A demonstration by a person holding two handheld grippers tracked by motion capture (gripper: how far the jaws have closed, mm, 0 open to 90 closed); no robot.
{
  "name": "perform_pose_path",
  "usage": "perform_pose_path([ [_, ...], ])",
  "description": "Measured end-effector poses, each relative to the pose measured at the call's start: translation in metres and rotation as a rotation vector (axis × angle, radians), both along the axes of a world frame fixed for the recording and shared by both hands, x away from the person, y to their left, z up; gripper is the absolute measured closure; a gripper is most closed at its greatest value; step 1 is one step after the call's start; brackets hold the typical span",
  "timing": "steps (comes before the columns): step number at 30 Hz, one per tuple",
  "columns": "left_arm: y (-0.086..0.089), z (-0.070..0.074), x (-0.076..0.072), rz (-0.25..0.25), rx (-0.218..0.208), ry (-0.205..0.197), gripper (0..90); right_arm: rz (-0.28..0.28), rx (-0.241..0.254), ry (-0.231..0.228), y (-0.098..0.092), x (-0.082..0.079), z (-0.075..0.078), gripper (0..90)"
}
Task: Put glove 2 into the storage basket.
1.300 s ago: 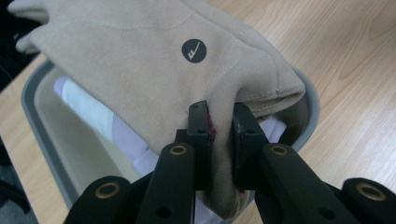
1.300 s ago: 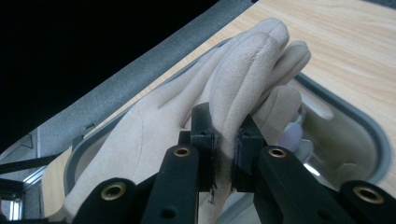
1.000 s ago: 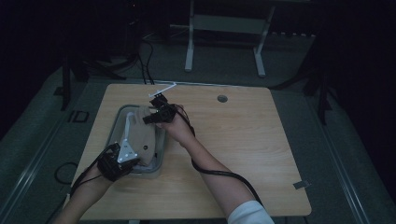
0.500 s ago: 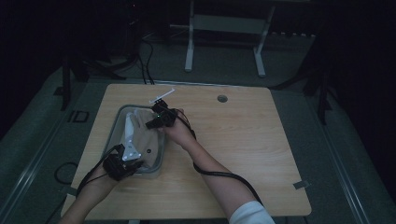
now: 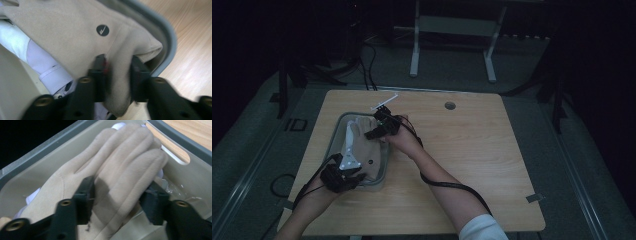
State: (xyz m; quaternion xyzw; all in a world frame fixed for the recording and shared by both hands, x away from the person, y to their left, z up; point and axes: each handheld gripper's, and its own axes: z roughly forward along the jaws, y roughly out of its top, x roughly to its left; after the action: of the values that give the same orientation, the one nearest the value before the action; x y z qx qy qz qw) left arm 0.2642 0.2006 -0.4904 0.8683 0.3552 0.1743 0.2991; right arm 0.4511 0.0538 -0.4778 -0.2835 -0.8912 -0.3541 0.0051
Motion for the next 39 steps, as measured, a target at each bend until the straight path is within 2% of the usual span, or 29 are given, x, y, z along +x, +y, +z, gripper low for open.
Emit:
perform_pose_path([
  [2, 0.002, 0.004, -0.001, 0.020, -0.019, -0.004, 55.6, 0.019, 0.001, -0.011, -0.001, -0.001, 0.003, 38.2],
  [3, 0.002, 0.005, -0.002, 0.020, -0.026, -0.004, 46.0, 0.027, 0.002, -0.019, -0.002, -0.003, 0.006, 34.4],
  [4, 0.003, 0.007, -0.003, 0.031, -0.034, -0.010, 42.1, 0.033, 0.006, -0.025, -0.003, -0.004, 0.007, 32.0],
  [5, 0.004, 0.009, -0.004, 0.036, -0.048, -0.016, 35.6, 0.039, 0.006, -0.028, -0.003, -0.005, 0.009, 28.7],
  [6, 0.006, 0.011, -0.003, 0.039, -0.078, -0.006, 26.9, 0.056, 0.010, -0.036, -0.004, -0.006, 0.012, 25.3],
  [8, 0.007, 0.015, -0.003, 0.047, -0.105, -0.012, 17.1, 0.083, 0.024, -0.042, -0.006, -0.008, 0.017, 20.9],
  [9, 0.009, 0.017, -0.004, 0.044, -0.133, -0.024, 13.4, 0.084, 0.035, -0.049, -0.007, -0.010, 0.020, 20.1],
  [12, 0.009, 0.021, -0.003, 0.060, -0.198, -0.033, 12.8, 0.116, 0.031, -0.091, -0.010, -0.015, 0.026, 18.8],
  [13, 0.008, 0.023, -0.004, 0.069, -0.197, -0.040, 12.9, 0.122, 0.027, -0.103, -0.012, -0.016, 0.027, 18.8],
  [17, 0.003, 0.028, -0.004, 0.074, -0.243, -0.084, 12.9, 0.130, 0.030, -0.138, -0.020, -0.020, 0.032, 18.8],
  [26, -0.014, 0.029, -0.002, 0.044, -0.278, -0.092, 12.9, 0.145, 0.036, -0.174, -0.044, -0.028, 0.035, 18.1],
  [32, -0.027, 0.028, -0.001, 0.008, -0.292, -0.083, 12.9, 0.149, 0.035, -0.145, -0.059, -0.030, 0.031, 17.7],
  [39, -0.047, 0.022, -0.004, -0.048, -0.302, -0.069, 12.9, 0.150, 0.049, -0.157, -0.081, -0.039, 0.027, 17.7],
])
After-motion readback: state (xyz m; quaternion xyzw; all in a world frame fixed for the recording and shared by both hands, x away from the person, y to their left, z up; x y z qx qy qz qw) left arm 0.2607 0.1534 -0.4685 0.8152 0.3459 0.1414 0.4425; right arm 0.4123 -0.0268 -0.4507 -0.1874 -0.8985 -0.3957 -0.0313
